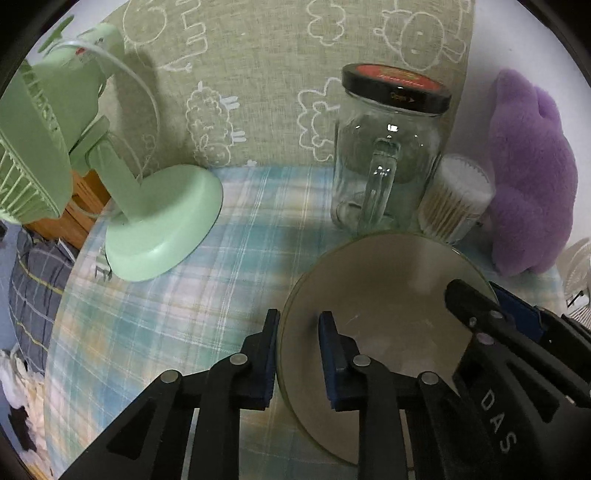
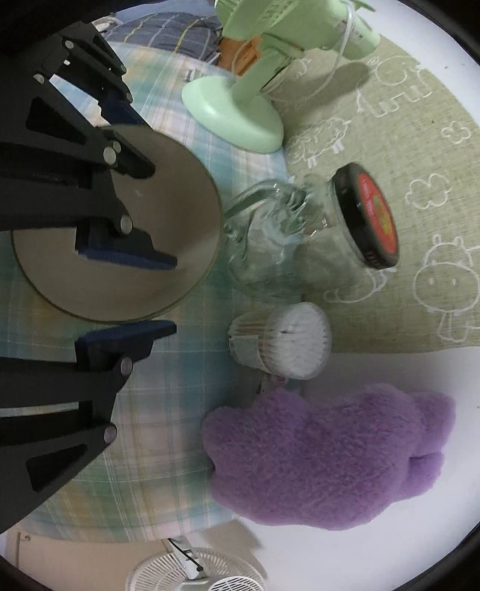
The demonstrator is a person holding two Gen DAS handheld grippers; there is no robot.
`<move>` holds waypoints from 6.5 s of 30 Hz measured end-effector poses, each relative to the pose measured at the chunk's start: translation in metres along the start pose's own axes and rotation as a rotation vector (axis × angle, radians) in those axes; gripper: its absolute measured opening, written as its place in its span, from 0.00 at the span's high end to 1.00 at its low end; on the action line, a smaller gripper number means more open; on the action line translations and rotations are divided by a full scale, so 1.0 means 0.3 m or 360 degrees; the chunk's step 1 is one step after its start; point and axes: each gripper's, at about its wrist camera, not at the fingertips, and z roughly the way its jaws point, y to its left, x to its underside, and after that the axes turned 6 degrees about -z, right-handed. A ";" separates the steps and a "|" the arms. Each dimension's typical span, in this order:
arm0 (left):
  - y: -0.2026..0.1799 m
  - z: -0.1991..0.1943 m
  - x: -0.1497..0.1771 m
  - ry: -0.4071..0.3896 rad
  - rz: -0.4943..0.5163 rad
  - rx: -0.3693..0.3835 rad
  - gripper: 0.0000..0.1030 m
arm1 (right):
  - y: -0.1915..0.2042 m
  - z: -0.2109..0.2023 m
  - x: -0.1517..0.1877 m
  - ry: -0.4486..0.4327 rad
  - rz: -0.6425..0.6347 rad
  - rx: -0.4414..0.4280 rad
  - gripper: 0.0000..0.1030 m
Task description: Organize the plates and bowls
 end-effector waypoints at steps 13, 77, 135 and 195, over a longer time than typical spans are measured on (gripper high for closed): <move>0.003 0.021 0.003 0.0015 -0.0007 -0.0010 0.81 | -0.003 0.016 0.003 -0.0009 0.0012 0.0011 0.77; 0.337 -0.846 0.532 -0.0145 0.0192 0.0276 0.80 | 0.364 -0.932 0.613 -0.0208 0.0141 0.0241 0.79; 0.416 -0.614 0.858 0.0305 0.0164 0.0306 0.79 | 0.458 -0.720 0.947 0.0168 0.0113 0.0361 0.79; 0.386 -0.559 0.898 0.0468 0.0105 0.0309 0.30 | 0.327 -0.522 0.995 0.0430 0.0219 -0.0267 0.60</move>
